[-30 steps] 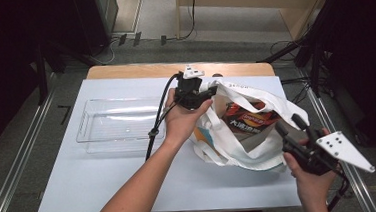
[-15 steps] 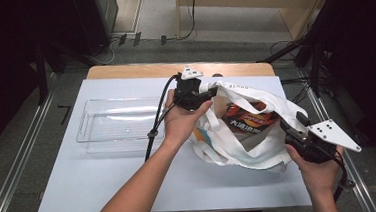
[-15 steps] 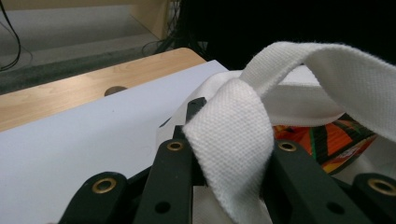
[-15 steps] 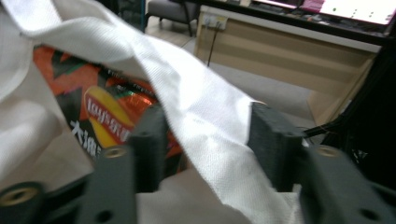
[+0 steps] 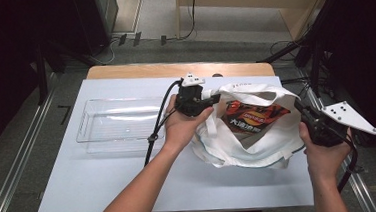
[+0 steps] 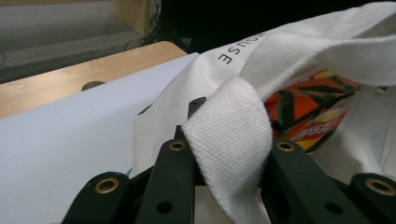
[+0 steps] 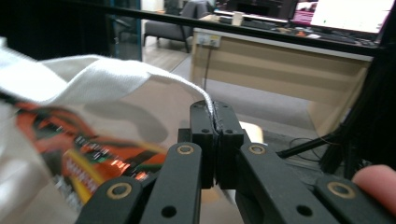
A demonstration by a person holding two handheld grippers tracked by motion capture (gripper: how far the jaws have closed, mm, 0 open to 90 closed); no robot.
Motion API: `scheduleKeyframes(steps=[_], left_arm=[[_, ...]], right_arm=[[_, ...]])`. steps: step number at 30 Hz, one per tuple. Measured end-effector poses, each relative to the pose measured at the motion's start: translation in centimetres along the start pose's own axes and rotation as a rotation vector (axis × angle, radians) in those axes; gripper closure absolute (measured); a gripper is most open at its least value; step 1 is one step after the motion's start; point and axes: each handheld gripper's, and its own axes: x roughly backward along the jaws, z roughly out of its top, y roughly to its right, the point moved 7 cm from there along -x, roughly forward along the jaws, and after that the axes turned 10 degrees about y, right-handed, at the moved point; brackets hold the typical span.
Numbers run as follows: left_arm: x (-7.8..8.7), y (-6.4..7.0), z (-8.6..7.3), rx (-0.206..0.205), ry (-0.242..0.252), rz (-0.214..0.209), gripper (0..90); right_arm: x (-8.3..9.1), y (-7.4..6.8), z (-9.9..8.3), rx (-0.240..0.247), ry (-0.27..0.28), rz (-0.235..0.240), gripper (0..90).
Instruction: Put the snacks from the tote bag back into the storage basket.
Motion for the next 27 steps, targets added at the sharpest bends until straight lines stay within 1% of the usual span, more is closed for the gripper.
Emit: scheduleKeyframes(steps=[1, 3, 4, 5, 6, 9, 11, 12, 14, 15, 16, 17, 18, 20, 21, 23, 24, 26, 27], left_arm=[[-0.1, 0.0, -0.1, -0.004, -0.002, 0.001, 77.5], [-0.3, 0.0, -0.3, 0.003, -0.010, -0.002, 72.8], [-0.6, -0.1, -0.5, 0.023, -0.016, -0.012, 70.0], [-0.7, -0.2, -0.5, 0.034, -0.020, -0.013, 68.2], [-0.9, -0.3, -0.6, 0.043, -0.019, -0.013, 68.2], [-1.0, -0.5, -0.7, 0.055, -0.022, -0.012, 69.4], [-1.1, -0.4, -0.8, 0.055, -0.025, -0.020, 72.8], [-1.2, -0.4, -1.0, 0.052, -0.032, -0.013, 75.6], [-1.5, -0.6, -1.4, 0.048, -0.055, 0.009, 76.7], [-1.7, -0.7, -1.6, 0.052, -0.067, 0.018, 76.9], [-2.0, -0.9, -2.1, 0.074, -0.089, 0.025, 77.4], [-2.2, -1.1, -2.4, 0.085, -0.106, 0.028, 77.6], [-2.5, -1.3, -2.9, 0.102, -0.117, 0.033, 77.1], [-2.9, -1.5, -3.7, 0.106, -0.141, 0.047, 74.0], [-3.0, -1.5, -4.1, 0.114, -0.153, 0.049, 72.5], [-3.3, -1.6, -4.8, 0.119, -0.171, 0.041, 68.6], [-3.4, -1.6, -5.0, 0.121, -0.173, 0.041, 66.9], [-3.4, -1.6, -5.3, 0.118, -0.173, 0.041, 63.4], [-3.3, -1.5, -5.2, 0.121, -0.168, 0.035, 60.6]], right_arm=[[-0.3, 0.4, 0.2, -0.014, -0.002, -0.012, 89.8], [-0.8, 0.9, 0.2, -0.056, -0.009, -0.016, 89.7], [-0.9, 1.1, 0.2, -0.076, -0.010, -0.012, 89.7], [-1.2, 1.3, 0.1, -0.120, -0.005, -0.005, 89.7], [-1.3, 1.5, 0.0, -0.130, -0.005, -0.008, 89.7], [-1.8, 1.7, -0.4, -0.132, -0.010, -0.015, 89.7], [-2.0, 1.8, -0.5, -0.137, -0.012, -0.018, 89.7], [-2.0, 1.9, -0.6, -0.139, -0.017, -0.015, 89.7], [-2.4, 2.0, -1.1, -0.132, -0.037, -0.014, 89.7], [-2.7, 2.0, -1.6, -0.145, -0.061, -0.003, 89.6], [-3.1, 2.2, -2.1, -0.156, -0.082, 0.004, 89.6], [-3.5, 2.4, -3.1, -0.187, -0.114, 0.013, 89.6], [-3.8, 2.5, -3.7, -0.203, -0.132, 0.015, 89.6], [-4.5, 2.8, -5.5, -0.270, -0.160, 0.035, 89.6], [-4.7, 3.0, -6.2, -0.291, -0.172, 0.036, 89.6], [-5.1, 3.2, -7.5, -0.325, -0.198, 0.043, 89.5], [-5.3, 3.2, -8.4, -0.349, -0.222, 0.045, 89.5], [-5.7, 3.1, -9.9, -0.348, -0.267, 0.054, 89.2], [-5.8, 3.0, -10.5, -0.342, -0.291, 0.060, 88.8]])
